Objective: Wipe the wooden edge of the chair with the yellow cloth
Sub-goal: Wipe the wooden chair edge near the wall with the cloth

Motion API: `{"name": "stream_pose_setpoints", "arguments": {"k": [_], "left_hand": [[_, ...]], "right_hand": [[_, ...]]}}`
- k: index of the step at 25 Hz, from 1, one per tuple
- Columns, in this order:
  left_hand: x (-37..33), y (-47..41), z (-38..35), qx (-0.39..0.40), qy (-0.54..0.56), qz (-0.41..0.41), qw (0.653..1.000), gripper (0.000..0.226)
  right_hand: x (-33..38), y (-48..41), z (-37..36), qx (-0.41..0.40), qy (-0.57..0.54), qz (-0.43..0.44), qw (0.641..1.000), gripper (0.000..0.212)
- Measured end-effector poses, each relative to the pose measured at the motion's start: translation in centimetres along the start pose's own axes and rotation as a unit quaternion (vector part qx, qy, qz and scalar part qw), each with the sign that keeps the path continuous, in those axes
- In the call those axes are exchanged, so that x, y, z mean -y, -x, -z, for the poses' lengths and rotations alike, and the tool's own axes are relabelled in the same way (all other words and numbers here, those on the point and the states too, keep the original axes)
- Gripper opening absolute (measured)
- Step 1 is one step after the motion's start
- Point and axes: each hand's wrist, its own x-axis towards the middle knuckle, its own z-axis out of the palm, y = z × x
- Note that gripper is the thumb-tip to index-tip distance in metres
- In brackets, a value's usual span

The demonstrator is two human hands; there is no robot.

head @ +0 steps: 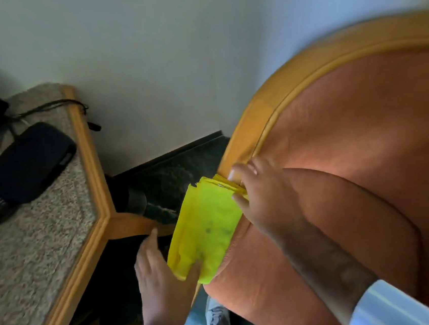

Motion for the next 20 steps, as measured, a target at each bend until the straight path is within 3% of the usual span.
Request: {"name": "stream_pose_setpoints", "arguments": {"k": [1, 3, 5, 7, 9, 14, 20], "left_hand": [[-0.3, -0.5, -0.1, -0.028, -0.020, -0.124, 0.992, 0.090], [-1.9, -2.5, -1.0, -0.008, -0.080, -0.332, 0.940, 0.080], [-3.8, -4.0, -2.8, 0.030, -0.181, -0.428, 0.885, 0.073], [-4.2, -4.3, -4.0, 0.062, -0.268, -0.432, 0.859, 0.070], [-2.2, -3.6, -4.2, 0.068, -0.296, -0.420, 0.855, 0.068], [3.6, -0.1, -2.7, 0.077, -0.299, -0.459, 0.833, 0.065], [-1.6, -3.6, -4.4, 0.066, -0.286, -0.449, 0.844, 0.066]], "right_hand": [[-0.3, -0.4, 0.2, -0.059, 0.021, 0.020, 0.998, 0.045], [-0.6, -2.7, 0.5, -0.098, 0.050, 0.045, 0.993, 0.057], [-0.5, -6.3, 0.3, -0.070, 0.105, 0.072, 0.989, 0.063], [-0.8, -9.4, 0.0, -0.020, 0.174, 0.113, 0.978, 0.068], [-1.9, -11.2, -0.8, 0.012, 0.219, 0.144, 0.965, 0.072], [-2.9, -12.0, -1.2, -0.018, 0.235, 0.171, 0.957, 0.073], [-2.9, -12.0, -2.3, -0.057, 0.220, 0.176, 0.958, 0.074]]}}
